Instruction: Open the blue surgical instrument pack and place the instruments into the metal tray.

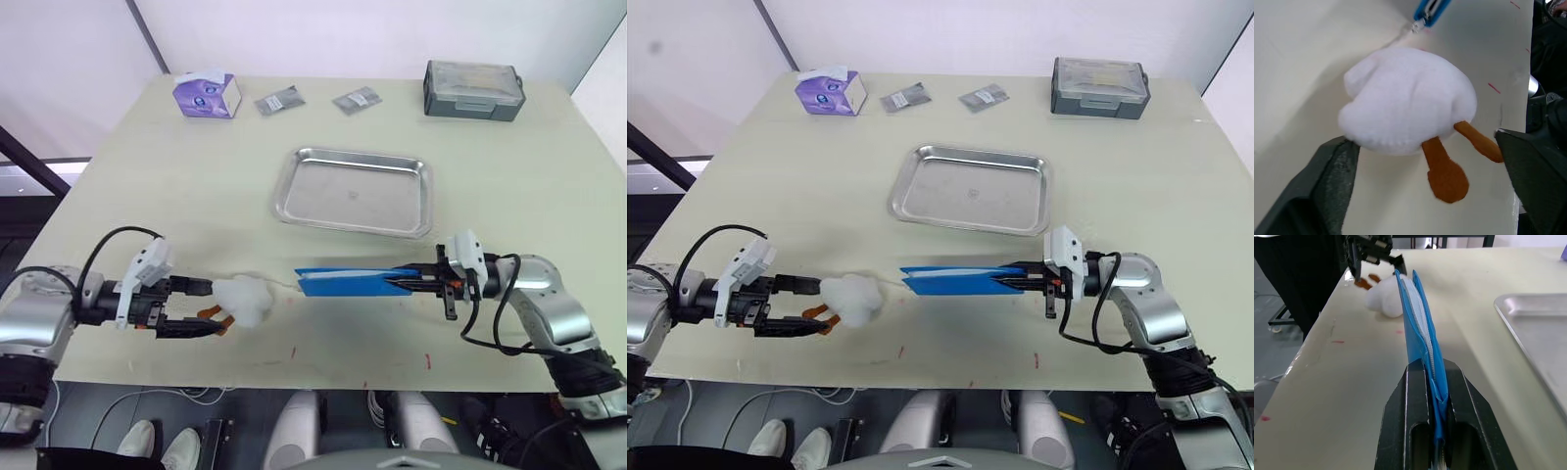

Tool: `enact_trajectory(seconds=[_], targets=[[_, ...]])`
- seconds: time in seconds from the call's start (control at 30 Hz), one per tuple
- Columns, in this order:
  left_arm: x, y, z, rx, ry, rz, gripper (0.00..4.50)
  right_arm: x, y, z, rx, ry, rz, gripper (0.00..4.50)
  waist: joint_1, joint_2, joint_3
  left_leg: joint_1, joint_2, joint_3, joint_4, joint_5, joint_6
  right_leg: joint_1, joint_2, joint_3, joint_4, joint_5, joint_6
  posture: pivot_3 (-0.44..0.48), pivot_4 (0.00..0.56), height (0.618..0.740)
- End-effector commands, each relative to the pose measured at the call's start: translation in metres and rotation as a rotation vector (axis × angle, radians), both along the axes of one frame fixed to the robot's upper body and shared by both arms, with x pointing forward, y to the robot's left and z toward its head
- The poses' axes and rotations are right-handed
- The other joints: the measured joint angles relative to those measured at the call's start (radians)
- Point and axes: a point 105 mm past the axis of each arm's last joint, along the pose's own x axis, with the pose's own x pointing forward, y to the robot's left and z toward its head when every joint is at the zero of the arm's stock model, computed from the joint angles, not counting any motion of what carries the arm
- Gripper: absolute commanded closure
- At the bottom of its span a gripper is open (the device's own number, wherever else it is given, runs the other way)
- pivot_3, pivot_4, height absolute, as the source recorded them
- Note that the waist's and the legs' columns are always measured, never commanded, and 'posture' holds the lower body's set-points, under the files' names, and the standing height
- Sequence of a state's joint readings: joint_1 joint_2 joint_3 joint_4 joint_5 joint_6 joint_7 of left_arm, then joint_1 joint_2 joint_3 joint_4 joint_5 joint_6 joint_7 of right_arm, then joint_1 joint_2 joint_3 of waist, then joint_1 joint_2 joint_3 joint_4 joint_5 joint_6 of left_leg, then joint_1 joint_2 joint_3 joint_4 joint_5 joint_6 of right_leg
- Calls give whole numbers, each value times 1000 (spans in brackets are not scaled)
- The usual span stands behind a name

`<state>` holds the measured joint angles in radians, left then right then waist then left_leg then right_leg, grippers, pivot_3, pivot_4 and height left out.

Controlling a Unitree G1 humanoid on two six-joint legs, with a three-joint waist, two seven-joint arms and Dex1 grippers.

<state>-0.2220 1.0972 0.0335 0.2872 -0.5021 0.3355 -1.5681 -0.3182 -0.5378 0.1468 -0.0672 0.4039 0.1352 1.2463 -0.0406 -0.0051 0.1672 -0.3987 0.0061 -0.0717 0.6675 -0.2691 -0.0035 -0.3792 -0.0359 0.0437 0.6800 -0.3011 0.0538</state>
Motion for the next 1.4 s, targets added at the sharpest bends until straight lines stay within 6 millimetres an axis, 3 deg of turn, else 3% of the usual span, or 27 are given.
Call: enact_trajectory(seconds=[0.03,0.23,0.57,0.83,0.97,1.0,1.03,1.07,1.27,1.4], targets=[[15,-6,43,-112,-113,-28,48,-4,3,12,32,-53,24,4500,2,-1,1,0,0,0,0,0,0,0,0,-1,0,0,0,0,150,738],[29,-34,49,-193,-208,-107,48,-4,5,12,40,-44,22,4500,-3,0,1,0,-1,1,0,0,0,0,0,0,0,0,0,0,150,738],[51,-94,28,-271,-330,-260,48,2,7,14,34,-45,22,4500,1,0,2,0,-1,0,1,0,0,0,0,0,1,0,0,0,150,738],[55,-110,16,-295,-310,-319,48,-1,7,12,30,-35,29,4500,-3,0,2,0,-1,0,1,0,-1,0,0,0,1,0,0,0,150,738],[54,-114,14,-303,-300,-342,1259,-2,6,11,25,-29,32,4500,-1,0,2,0,-1,0,1,0,-1,0,0,0,1,0,0,0,150,738],[53,-116,14,-307,-296,-350,1259,-3,6,11,25,-28,33,4500,-1,0,2,0,-1,0,1,0,-1,0,0,0,1,0,0,0,150,738],[52,-117,14,-313,-289,-359,1692,-3,6,11,25,-27,33,4500,-1,0,2,0,-1,0,1,0,-1,0,0,0,1,0,0,0,150,738],[51,-119,14,-316,-283,-367,1826,-3,6,10,25,-26,33,4500,-1,0,2,0,-1,0,1,0,-1,0,0,0,1,0,0,0,150,738],[43,-126,18,-388,-239,-390,4446,-2,8,9,27,-22,32,4500,-2,0,2,0,-1,-1,1,0,-1,0,0,0,1,0,0,0,150,738],[39,-125,15,-383,-223,-394,4446,-2,8,8,27,-21,23,4500,-2,0,2,0,-1,-1,1,0,-1,0,0,0,1,0,0,0,150,738]])
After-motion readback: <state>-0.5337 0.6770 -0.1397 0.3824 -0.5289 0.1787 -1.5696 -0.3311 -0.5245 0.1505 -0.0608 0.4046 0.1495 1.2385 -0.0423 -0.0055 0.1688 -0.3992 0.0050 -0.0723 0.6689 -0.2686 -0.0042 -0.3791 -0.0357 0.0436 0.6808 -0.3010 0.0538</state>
